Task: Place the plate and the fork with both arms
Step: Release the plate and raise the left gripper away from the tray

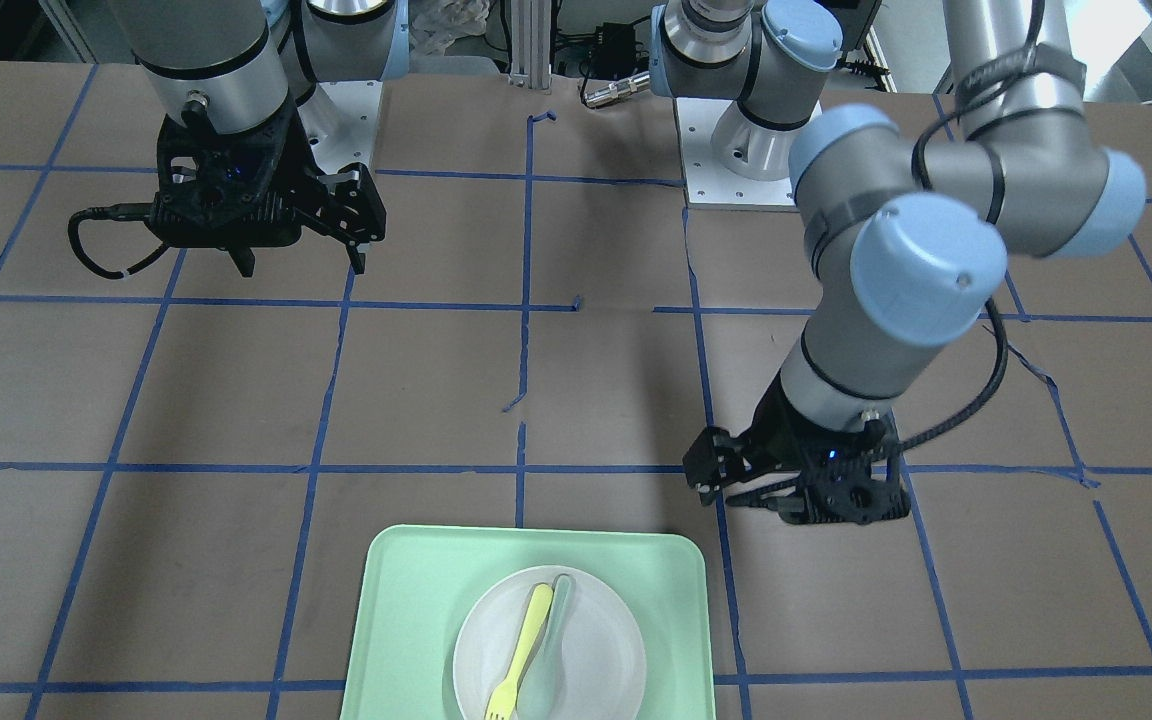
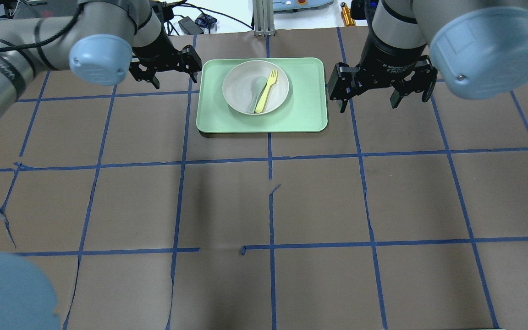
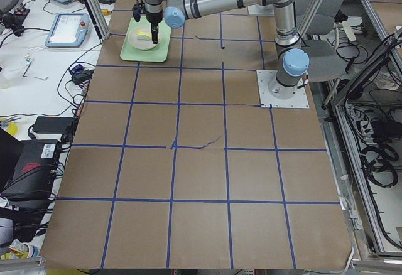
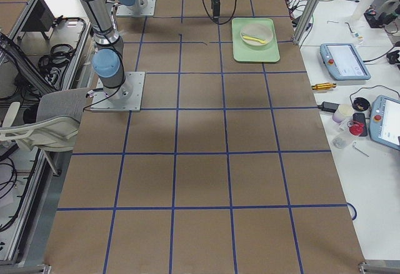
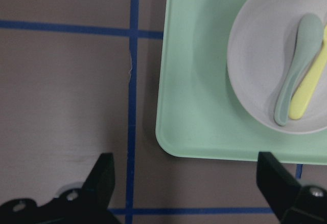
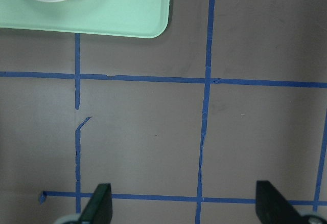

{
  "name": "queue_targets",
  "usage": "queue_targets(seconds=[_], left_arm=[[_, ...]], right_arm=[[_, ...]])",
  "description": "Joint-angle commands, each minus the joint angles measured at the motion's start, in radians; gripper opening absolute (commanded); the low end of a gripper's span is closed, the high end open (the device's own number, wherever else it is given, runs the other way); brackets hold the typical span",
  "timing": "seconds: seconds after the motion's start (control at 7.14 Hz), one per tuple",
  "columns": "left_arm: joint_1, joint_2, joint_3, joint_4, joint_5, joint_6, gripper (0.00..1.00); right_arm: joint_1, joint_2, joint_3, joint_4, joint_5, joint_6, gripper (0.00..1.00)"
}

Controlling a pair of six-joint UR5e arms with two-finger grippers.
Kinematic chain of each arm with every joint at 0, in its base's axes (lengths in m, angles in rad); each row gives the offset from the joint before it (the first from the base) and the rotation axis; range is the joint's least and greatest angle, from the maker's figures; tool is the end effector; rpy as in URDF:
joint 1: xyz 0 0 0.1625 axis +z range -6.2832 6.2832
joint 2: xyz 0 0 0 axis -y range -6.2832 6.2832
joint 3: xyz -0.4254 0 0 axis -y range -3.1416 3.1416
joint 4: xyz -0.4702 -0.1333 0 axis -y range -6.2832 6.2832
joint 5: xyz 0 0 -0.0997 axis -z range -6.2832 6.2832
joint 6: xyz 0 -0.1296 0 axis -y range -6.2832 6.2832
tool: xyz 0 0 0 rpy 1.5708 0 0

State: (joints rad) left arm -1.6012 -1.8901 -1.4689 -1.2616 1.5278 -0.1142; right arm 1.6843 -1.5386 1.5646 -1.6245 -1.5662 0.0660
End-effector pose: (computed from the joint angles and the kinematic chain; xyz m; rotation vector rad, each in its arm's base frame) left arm -0.1602 -0.6993 0.3452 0.1263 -3.0865 0.1367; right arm 0.1995 -0.5680 0.4487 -0.0745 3.1334 -0.0426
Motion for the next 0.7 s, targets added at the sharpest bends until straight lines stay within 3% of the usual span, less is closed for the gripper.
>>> queue_targets(seconds=[0.0,0.14,0.42,0.56], left_arm=[[-0.016,0.182,-0.011,-0.209,0.019,-0.009,1.00],[-0.022,0.248,-0.036,-0.273,0.015,-0.009,1.00],[-0.031,0.333,-0.141,-0.282,0.017,-0.024,1.00],[-0.032,0.341,-0.163,-0.268,0.017,-0.028,1.00]], right_arm=[[0.000,0.000,0.000,-0.003,0.002,0.002,1.00],[0.000,0.000,0.000,-0.003,0.002,0.002,1.00],[0.000,0.008,-0.001,-0.017,0.003,0.002,1.00],[0.005,0.041,-0.012,-0.093,0.006,0.046,1.00]])
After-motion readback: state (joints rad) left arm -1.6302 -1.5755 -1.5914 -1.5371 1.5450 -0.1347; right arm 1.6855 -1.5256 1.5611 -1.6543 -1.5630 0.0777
